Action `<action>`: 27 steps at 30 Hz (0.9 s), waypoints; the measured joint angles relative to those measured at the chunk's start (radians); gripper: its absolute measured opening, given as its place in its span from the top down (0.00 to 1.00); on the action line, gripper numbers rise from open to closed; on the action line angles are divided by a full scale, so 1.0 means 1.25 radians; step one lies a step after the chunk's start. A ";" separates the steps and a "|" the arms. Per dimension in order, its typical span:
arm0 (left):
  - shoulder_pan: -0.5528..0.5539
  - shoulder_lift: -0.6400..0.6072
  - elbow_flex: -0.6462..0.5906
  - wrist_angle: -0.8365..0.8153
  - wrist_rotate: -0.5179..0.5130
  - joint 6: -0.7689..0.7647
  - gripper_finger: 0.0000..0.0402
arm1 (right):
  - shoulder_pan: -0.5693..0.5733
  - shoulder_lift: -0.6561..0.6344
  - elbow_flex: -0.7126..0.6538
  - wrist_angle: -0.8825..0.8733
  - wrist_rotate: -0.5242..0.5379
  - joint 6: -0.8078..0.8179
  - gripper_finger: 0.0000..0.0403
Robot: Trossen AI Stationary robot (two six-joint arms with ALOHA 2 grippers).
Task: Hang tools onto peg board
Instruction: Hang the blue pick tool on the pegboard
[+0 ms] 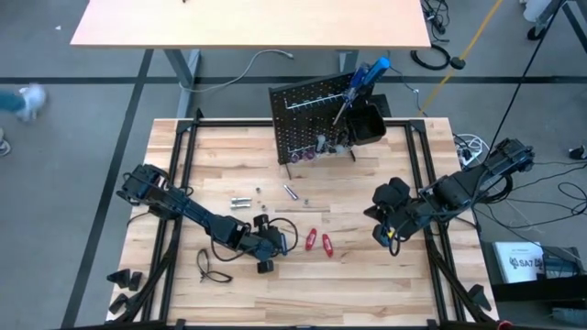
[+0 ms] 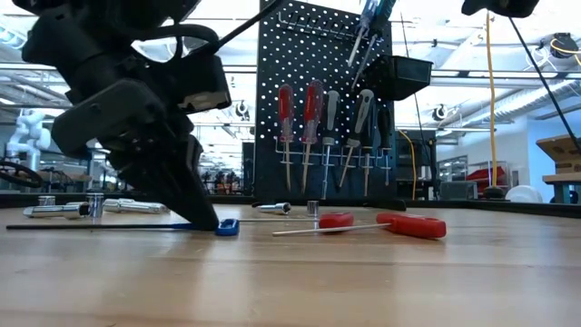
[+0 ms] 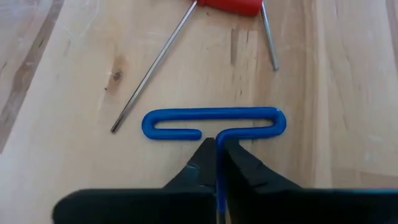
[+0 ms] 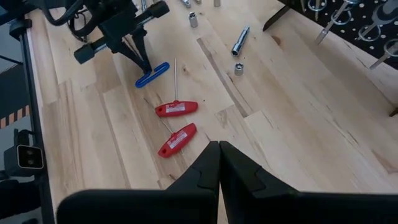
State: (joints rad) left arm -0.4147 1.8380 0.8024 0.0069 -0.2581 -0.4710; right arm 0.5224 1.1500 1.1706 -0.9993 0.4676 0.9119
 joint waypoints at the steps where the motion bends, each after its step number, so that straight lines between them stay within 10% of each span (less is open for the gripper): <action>1: 0.000 0.001 0.000 0.002 0.002 0.001 0.97 | 0.000 0.000 0.000 0.000 0.000 0.000 1.00; 27: 0.048 -0.202 0.006 -0.056 0.006 0.175 1.00 | -0.037 0.034 0.000 0.096 0.047 -0.054 1.00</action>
State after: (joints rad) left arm -0.3551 1.5858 0.8097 -0.0634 -0.2512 -0.2521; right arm 0.4761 1.1930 1.1706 -0.8799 0.5259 0.8449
